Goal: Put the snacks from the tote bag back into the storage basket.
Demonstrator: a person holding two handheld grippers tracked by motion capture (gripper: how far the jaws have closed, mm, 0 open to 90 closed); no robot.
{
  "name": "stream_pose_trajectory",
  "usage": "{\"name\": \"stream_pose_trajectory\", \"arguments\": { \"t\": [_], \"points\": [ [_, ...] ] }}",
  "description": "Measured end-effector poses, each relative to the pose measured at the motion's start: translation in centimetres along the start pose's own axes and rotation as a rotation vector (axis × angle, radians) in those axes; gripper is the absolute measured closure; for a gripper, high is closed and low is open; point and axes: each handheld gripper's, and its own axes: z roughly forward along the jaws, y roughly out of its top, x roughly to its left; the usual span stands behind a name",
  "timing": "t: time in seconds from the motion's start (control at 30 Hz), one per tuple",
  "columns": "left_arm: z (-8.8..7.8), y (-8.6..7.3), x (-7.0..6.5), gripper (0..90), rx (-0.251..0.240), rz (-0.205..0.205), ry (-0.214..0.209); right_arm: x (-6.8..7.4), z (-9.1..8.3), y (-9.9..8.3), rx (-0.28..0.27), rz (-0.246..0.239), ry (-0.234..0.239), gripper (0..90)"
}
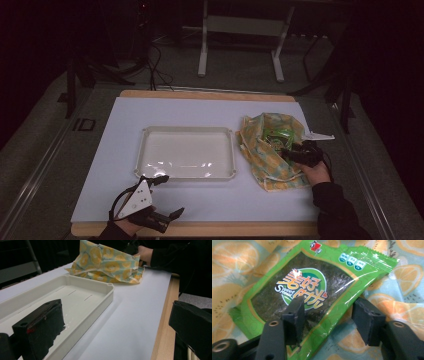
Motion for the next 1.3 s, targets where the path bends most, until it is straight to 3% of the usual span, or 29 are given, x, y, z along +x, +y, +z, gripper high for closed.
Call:
{"name": "stream_pose_trajectory", "arguments": {
  "t": [0.17, 0.33, 0.47, 0.6, 0.8, 0.97, 1.3],
  "points": [
    [0.0, 0.0, 0.0, 0.3, 0.000, 0.003, -0.001, 0.3, 0.3, 0.2, 0.042, -0.008, -0.017, 52.5],
    [0.0, 0.0, 0.0, 0.3, 0.000, 0.004, -0.001, 0.9, 0.4, 0.5, 0.069, -0.036, -0.036, 74.5],
    [0.0, 0.0, 0.0, 0.3, 0.000, 0.004, -0.001, 1.5, 0.5, 0.8, 0.085, -0.053, -0.068, 85.6],
    [0.0, 0.0, 0.0, 0.3, -0.001, 0.004, 0.001, 1.9, 0.4, 1.1, 0.088, -0.058, -0.089, 88.3],
    [0.0, 0.0, 0.1, 0.3, 0.000, 0.004, 0.004, 1.9, -0.4, 1.4, 0.028, -0.008, -0.056, 89.1],
    [-0.1, 0.0, 0.1, 0.3, -0.006, 0.005, 0.006, 2.4, -1.7, 2.0, -0.023, -0.028, -0.067, 89.2],
    [0.0, 0.0, 0.1, 0.3, -0.007, 0.007, 0.007, 2.7, -3.9, 2.3, -0.101, -0.013, -0.080, 89.2]
  ]
}}
